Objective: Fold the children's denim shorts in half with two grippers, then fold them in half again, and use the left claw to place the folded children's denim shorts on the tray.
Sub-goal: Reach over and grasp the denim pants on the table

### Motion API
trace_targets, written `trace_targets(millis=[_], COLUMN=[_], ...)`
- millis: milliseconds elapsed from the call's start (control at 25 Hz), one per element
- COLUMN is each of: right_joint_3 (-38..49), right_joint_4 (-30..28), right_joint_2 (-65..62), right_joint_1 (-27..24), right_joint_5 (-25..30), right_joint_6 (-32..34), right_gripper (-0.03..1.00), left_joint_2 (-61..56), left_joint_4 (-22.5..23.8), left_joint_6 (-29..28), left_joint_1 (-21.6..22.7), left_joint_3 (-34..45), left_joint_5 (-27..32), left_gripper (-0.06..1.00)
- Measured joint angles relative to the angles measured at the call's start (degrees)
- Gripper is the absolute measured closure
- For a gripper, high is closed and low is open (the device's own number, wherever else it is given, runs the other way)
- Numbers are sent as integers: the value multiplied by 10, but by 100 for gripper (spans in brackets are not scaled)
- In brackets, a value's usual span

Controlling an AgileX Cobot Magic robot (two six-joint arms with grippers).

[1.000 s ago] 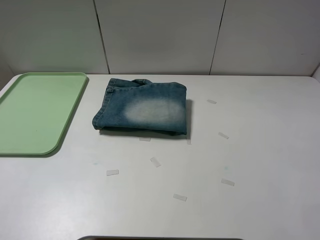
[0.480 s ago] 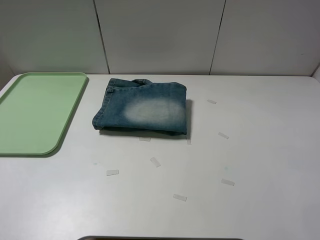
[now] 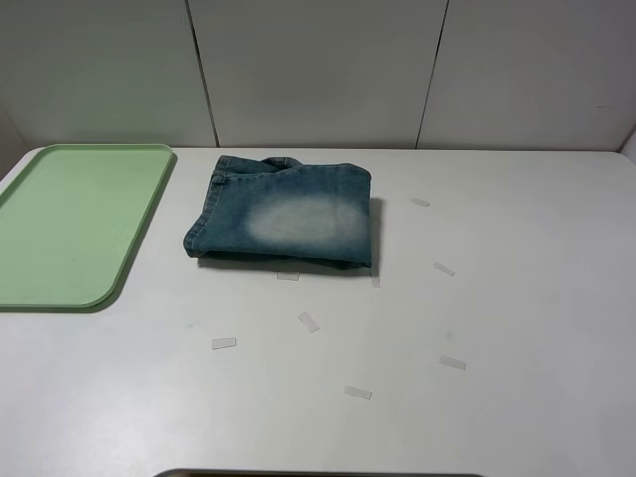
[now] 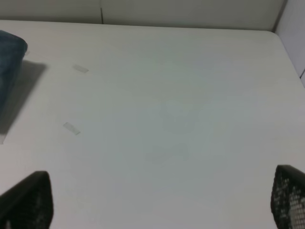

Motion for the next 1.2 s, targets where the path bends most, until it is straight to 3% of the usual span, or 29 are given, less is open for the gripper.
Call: trace_targets(millis=[320, 440, 640, 800, 1040, 1200], right_joint_3=[0, 0, 0, 0, 0, 0], right_joint_4=[0, 0, 0, 0, 0, 0], right_joint_2=[0, 0, 0, 0, 0, 0], right_joint_1=[0, 0, 0, 0, 0, 0], right_joint_5=[0, 0, 0, 0, 0, 0], right_joint_6=[0, 0, 0, 0, 0, 0], right_gripper=[27, 27, 27, 27, 27, 27], left_joint_2=[7, 51, 191, 350, 590, 724], left_joint_4=[0, -17, -92, -181, -323, -400], left_joint_6=[-66, -75, -75, -11, 156, 237], left_joint_1=[0, 0, 0, 0, 0, 0], left_joint_3=[-3, -12, -28, -54, -123, -187], left_joint_5=[-9, -64, -174, -232, -328, -361], left_gripper=[13, 13, 13, 13, 13, 13])
